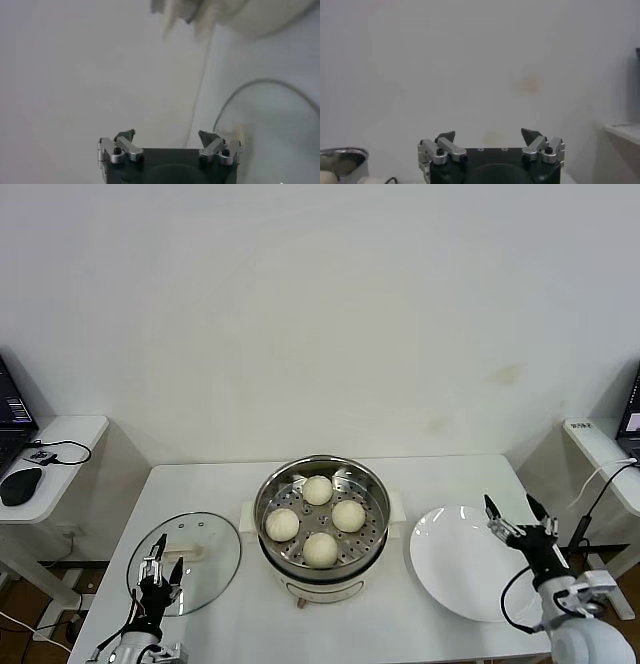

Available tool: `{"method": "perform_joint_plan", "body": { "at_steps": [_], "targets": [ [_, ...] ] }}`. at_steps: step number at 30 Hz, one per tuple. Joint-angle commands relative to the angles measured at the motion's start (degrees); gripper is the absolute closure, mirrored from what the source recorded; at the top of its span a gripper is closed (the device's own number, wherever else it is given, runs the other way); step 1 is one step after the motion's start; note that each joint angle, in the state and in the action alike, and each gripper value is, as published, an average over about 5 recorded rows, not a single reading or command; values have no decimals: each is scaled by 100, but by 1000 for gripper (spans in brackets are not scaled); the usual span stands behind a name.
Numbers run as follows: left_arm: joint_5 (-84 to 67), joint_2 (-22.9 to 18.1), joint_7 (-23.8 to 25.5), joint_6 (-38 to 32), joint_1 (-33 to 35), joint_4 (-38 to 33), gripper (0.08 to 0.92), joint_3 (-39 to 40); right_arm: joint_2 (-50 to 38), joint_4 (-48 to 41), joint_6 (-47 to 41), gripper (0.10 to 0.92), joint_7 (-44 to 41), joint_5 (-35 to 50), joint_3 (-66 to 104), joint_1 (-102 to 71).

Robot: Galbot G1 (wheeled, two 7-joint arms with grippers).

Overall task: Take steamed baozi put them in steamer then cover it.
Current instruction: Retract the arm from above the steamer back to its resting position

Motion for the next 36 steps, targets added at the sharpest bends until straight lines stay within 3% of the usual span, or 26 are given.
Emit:
{"method": "perform_joint_plan", "body": {
  "at_steps": [1, 23, 36],
  "targets": [
    [974, 97, 39, 622, -176, 450, 177, 107, 232, -22, 112, 203, -30, -33, 190, -290],
    [734, 71, 434, 786, -1210, 985, 177, 303, 375, -17, 187, 203, -38, -65, 357, -474],
    [643, -143, 323, 875, -1638, 1349, 177, 407, 444, -86, 206, 203, -65, -118, 363, -491]
  ]
}}
